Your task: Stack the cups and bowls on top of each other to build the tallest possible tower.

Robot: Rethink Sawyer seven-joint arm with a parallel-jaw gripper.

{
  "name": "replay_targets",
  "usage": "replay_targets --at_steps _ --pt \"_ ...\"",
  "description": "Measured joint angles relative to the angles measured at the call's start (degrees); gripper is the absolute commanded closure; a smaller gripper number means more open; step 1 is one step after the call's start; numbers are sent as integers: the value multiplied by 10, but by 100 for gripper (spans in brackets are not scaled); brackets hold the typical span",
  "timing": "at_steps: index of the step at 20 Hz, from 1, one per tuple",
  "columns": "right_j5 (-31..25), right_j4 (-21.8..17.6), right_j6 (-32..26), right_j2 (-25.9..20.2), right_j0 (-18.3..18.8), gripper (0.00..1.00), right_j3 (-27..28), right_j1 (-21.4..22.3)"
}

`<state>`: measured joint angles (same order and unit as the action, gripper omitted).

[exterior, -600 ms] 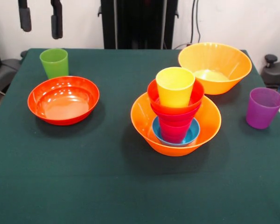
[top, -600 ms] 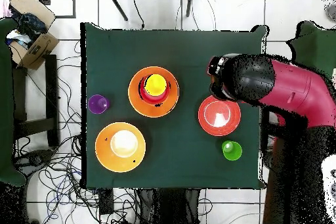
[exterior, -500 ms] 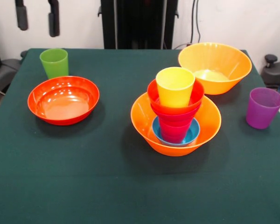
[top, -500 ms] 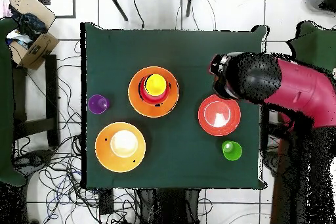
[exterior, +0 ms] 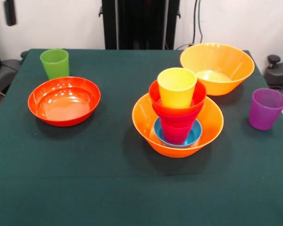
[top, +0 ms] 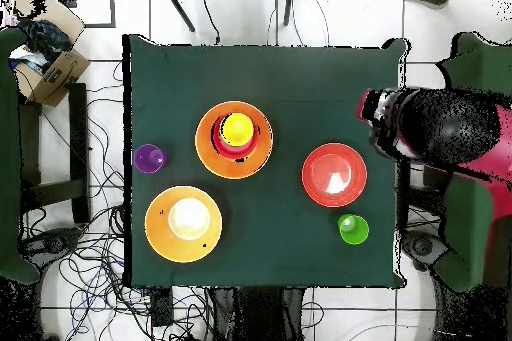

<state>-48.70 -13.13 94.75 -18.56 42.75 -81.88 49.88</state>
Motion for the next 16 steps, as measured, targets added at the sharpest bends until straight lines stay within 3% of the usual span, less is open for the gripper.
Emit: replay_targets --at_steps 16 --pt "0 -12 -8 -39 54 0 -97 24"
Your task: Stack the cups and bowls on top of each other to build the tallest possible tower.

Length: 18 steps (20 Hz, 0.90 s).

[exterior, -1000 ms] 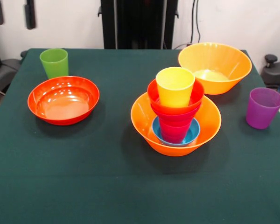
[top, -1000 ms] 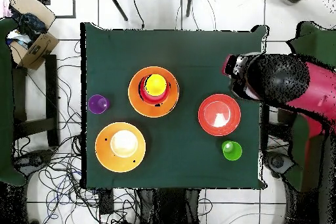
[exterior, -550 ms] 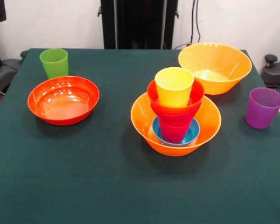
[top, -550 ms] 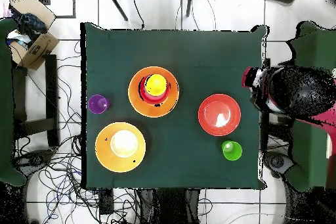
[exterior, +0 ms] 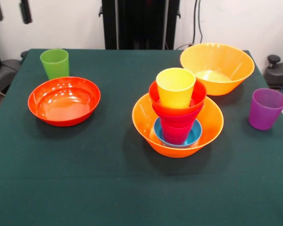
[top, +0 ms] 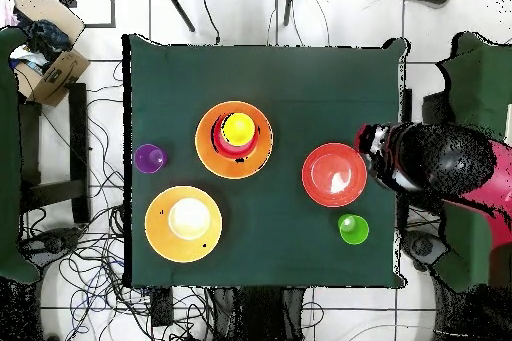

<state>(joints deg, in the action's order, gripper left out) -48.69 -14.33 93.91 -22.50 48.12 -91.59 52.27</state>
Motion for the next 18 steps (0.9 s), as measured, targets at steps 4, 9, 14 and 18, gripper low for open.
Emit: replay_targets --at_steps 4,9,14,18 --pt "1 -9 0 -13 6 0 -32 0" --pt "22 -25 0 -30 12 0 -76 0" --pt "56 -43 0 -37 13 0 -109 -7" --pt "94 -67 0 -37 13 0 -133 -16"
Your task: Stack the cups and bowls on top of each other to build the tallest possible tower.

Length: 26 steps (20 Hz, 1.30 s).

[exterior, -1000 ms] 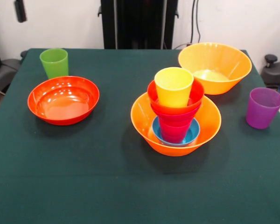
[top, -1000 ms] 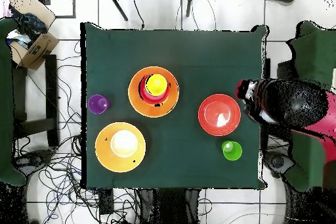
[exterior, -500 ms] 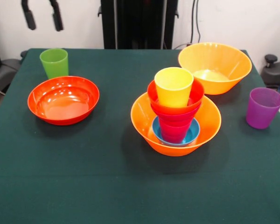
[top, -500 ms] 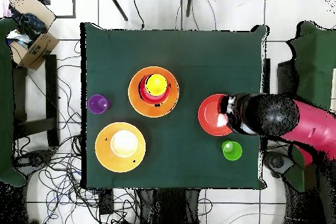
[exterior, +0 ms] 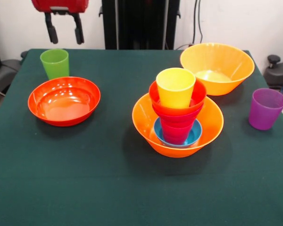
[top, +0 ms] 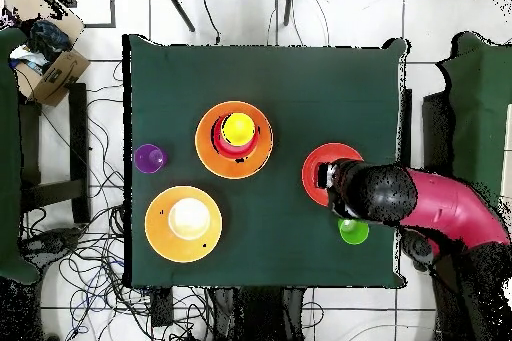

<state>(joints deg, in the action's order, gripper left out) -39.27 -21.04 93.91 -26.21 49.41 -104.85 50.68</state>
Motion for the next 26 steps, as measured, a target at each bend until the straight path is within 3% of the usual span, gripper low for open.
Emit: replay_targets --at_steps 12,26 --pt "36 -46 0 0 0 0 -25 -22" --pt "36 -50 0 0 3 0 -37 -27"
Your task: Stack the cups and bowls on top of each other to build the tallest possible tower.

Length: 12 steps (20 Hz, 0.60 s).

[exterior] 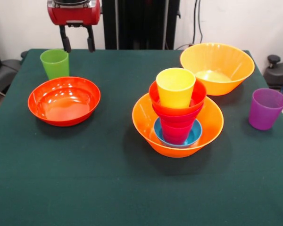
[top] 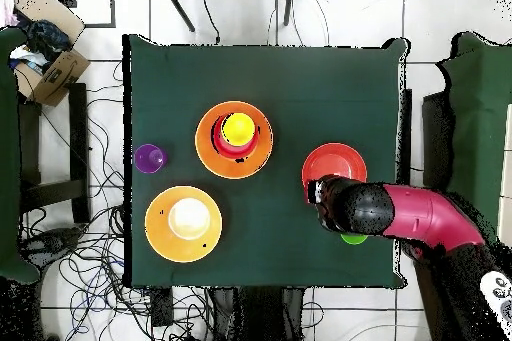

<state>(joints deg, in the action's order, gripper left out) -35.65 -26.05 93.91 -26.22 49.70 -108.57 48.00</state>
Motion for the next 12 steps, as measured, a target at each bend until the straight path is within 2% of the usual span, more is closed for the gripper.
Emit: replay_targets --at_steps 12 --pt "0 0 0 0 2 0 -14 0"
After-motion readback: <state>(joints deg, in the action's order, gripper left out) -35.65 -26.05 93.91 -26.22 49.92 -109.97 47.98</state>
